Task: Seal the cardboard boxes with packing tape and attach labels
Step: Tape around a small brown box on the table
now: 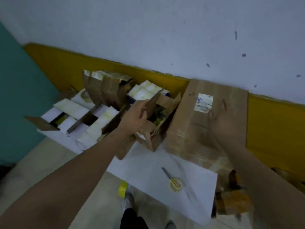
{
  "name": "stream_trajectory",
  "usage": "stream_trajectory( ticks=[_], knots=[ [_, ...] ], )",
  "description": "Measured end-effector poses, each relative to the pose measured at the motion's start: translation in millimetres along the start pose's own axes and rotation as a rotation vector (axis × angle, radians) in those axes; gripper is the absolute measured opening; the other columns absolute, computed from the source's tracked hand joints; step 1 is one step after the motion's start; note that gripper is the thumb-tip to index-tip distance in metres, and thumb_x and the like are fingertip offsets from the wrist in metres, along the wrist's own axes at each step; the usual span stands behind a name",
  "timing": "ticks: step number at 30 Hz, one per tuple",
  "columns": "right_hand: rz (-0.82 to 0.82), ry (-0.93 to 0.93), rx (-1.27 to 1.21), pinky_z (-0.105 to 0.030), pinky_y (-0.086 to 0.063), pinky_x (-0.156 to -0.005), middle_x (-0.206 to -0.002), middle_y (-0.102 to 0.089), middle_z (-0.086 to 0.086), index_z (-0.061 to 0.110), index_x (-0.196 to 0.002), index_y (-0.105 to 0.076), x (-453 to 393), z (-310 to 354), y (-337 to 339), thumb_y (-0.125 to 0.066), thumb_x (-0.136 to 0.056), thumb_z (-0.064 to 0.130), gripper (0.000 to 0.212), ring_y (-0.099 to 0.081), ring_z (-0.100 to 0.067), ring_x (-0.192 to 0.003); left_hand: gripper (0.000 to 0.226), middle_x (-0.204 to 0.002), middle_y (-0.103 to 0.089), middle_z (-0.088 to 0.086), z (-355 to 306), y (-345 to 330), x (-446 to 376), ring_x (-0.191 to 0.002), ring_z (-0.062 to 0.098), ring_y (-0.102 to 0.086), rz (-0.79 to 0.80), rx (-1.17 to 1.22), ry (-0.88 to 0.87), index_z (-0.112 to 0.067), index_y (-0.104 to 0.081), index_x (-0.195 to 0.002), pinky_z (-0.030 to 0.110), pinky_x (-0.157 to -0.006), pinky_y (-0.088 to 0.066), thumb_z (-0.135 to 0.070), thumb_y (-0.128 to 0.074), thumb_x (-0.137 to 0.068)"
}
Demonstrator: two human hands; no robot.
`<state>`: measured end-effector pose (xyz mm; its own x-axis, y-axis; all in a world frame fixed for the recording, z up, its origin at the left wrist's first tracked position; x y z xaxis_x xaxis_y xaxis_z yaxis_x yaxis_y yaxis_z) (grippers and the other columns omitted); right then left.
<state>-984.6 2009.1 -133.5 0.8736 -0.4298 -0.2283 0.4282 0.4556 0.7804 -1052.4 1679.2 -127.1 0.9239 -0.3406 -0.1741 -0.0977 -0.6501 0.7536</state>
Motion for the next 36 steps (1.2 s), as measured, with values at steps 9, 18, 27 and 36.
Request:
stream_trajectory(
  ticks=[9, 18, 27, 36],
  knots=[
    [0.104, 0.658, -0.075, -0.044, -0.038, -0.113, -0.149, -0.047, -0.014, 0.003, -0.141, -0.05, 69.9, 172.9, -91.3, -0.051, -0.1, 0.025, 0.047, -0.042, -0.029, -0.138, 0.049, -0.145, -0.046, 0.01, 122.2, 112.8, 147.9, -0.13, 0.022, -0.05, -0.223, -0.124, 0.38, -0.017, -0.041, -0.149, 0.038, -0.103, -0.047, -0.016, -0.05, -0.102],
    [0.298, 0.836, -0.143, -0.043, -0.04, -0.111, -0.152, -0.043, -0.01, 0.008, -0.145, -0.046, 135.4, 248.8, -175.6, -0.05, -0.098, 0.029, 0.052, -0.04, -0.026, -0.14, 0.049, -0.143, -0.047, 0.014, 208.1, 168.2, 263.9, -0.128, 0.027, -0.05, -0.309, -0.205, 0.657, -0.008, -0.045, -0.147, 0.028, -0.096, -0.042, -0.008, -0.053, -0.098],
    [0.221, 0.594, -0.166, -0.046, -0.043, -0.108, -0.145, -0.051, -0.013, 0.005, -0.14, -0.052, 127.8, 263.0, -231.7, -0.048, -0.098, 0.03, 0.049, -0.047, -0.028, -0.134, 0.052, -0.147, -0.045, 0.013, 258.6, 164.3, 148.1, -0.131, 0.029, -0.048, -0.196, -0.209, 0.309, -0.008, -0.046, -0.146, 0.037, -0.106, -0.042, -0.01, -0.057, -0.096],
    [-0.1, 0.291, -0.023, -0.035, -0.043, -0.075, -0.095, -0.061, -0.012, 0.004, -0.1, -0.067, 155.7, 254.1, -258.0, -0.058, -0.093, 0.004, 0.011, -0.053, -0.025, -0.088, 0.048, -0.147, -0.043, 0.008, 274.2, 122.6, 71.4, -0.134, 0.021, -0.042, -0.018, 0.01, -0.039, -0.01, -0.045, -0.146, 0.034, -0.108, -0.04, -0.012, -0.054, -0.099]
  ],
)
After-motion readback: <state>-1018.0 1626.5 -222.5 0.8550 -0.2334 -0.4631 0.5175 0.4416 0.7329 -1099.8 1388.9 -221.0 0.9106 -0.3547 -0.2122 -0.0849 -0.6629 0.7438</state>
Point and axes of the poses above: each hand's wrist, its own x-axis away from the middle knuckle, its own y-axis out of the back of the hand, z = x × y, the point moved 5 cm from there along -x, towards the middle knuckle
